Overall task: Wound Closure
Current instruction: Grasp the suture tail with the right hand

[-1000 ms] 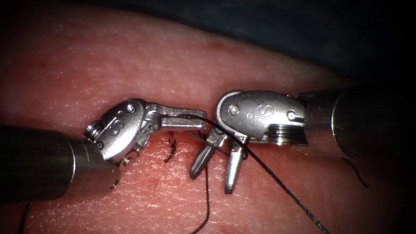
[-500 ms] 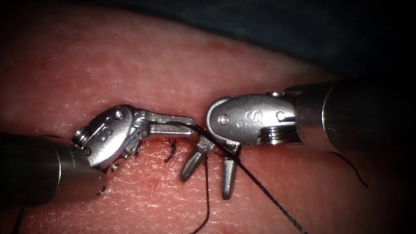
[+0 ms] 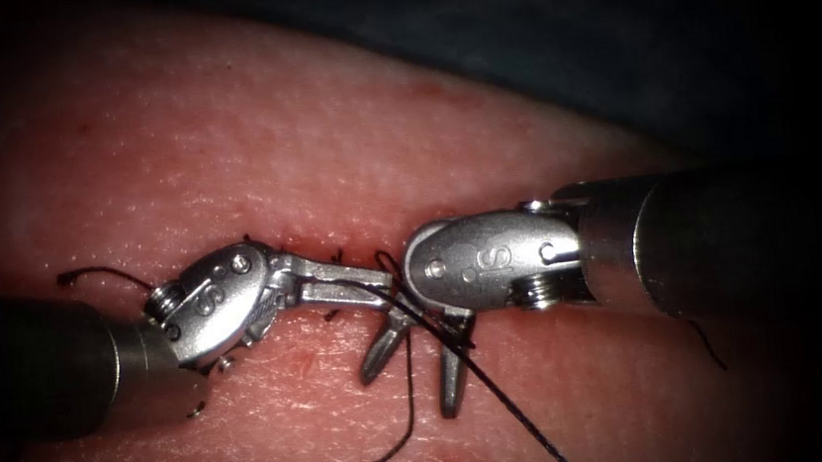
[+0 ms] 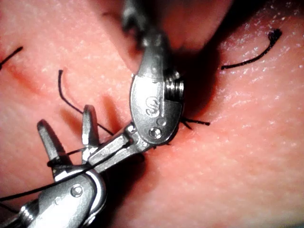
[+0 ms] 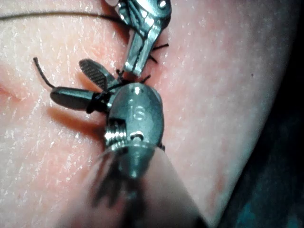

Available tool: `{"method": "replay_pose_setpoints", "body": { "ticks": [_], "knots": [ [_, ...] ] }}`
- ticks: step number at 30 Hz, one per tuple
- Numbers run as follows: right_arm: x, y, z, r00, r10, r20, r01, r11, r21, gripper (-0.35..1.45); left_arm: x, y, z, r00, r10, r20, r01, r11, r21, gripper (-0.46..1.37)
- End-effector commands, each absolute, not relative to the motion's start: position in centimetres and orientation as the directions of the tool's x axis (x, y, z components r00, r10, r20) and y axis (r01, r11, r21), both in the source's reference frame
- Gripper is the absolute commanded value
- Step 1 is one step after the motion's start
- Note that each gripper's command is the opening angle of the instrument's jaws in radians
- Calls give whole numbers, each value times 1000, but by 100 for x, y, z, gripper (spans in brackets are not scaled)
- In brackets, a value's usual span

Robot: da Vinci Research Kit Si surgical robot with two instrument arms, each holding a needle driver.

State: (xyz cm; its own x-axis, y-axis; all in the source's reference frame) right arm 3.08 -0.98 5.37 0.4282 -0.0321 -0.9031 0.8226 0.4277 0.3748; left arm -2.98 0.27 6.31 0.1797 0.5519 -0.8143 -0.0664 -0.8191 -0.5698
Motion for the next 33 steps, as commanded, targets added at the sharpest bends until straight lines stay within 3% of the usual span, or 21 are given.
{"method": "replay_pose_setpoints", "body": {
  "ticks": [1, 33],
  "knots": [
    [309, -98, 537, 432, -41, -901, 821, 430, 374, 69, -297, 27, 629, 180, 552, -814, -63, -820, -569, -35],
    [317, -141, 570, 472, -243, -847, 823, 465, 325, 64, -292, 5, 619, 178, 547, -818, -39, -827, -561, -35]
  ]
}}
